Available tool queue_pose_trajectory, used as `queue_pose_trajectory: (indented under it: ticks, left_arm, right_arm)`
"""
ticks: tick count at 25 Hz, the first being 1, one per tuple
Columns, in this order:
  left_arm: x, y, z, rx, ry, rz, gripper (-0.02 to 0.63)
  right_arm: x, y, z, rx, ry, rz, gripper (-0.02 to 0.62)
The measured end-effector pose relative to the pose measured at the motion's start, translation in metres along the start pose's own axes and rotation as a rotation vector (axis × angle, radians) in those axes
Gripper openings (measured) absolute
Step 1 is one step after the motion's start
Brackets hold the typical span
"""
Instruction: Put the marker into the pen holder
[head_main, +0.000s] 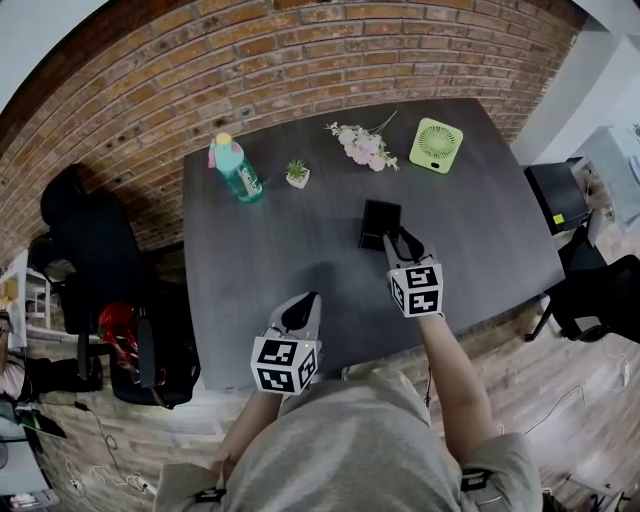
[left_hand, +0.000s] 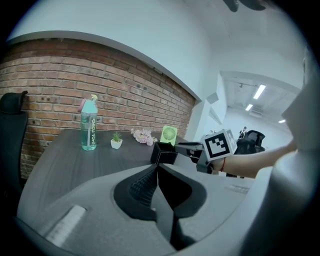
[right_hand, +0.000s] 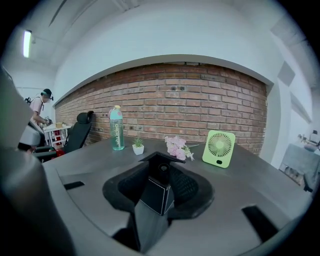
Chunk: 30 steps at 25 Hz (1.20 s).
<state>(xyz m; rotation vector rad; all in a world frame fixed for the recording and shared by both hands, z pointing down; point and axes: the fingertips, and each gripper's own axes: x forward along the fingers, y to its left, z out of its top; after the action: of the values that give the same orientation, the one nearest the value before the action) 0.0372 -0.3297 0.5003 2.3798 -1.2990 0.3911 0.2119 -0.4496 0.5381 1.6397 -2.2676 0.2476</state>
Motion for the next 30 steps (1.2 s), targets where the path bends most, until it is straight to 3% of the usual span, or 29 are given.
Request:
queue_pose_trajectory:
  ticks: [9,20,24,30]
  left_arm:
    - [-0.021,-0.007,0.000,0.028,-0.010,-0.051,0.020]
    - [-0.063,-0.017,-0.013,0.057,-0.043,-0.114,0.020]
    - [-0.083,-0.020,-0.022,0.065,-0.051,-0.131,0.020]
    - [-0.119,-0.027,-0.042,0.076,-0.060,-0.151,0.020]
  right_arm:
    - [-0.055,0.019,0.023,0.018,-0.079,-0.042,0.114]
    - [-0.131,0.076,0.032,0.033,-0.133,-0.076,0.109]
    - [-0.160,0.105,0.029,0.035,-0.153,-0.083,0.050]
    - [-0.206,0.153,0.018,0.060,-0.179,-0.074,0.009]
